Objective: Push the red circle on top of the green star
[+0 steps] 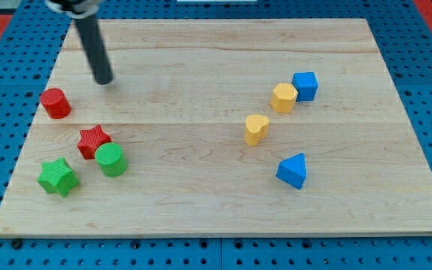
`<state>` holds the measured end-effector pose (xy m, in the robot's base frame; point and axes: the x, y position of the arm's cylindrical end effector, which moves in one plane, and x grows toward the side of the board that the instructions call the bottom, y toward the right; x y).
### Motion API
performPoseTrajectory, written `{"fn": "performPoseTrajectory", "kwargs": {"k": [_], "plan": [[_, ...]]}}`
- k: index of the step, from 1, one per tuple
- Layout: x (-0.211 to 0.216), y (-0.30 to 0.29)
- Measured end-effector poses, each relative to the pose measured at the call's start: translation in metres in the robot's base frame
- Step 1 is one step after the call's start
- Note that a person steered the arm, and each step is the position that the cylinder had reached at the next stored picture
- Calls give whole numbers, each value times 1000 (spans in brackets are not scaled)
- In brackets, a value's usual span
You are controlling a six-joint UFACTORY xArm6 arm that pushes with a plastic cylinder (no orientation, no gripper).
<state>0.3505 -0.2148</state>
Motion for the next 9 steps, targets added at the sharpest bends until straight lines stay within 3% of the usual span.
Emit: {"fn": "performPoseTrajectory", "kwargs": {"k": [1, 2, 3, 4, 5, 6, 7, 9], "plan": [[21, -31], [63, -21], [31, -11], [15, -46], [15, -90], [15, -90], [23, -90], [81, -77]]}}
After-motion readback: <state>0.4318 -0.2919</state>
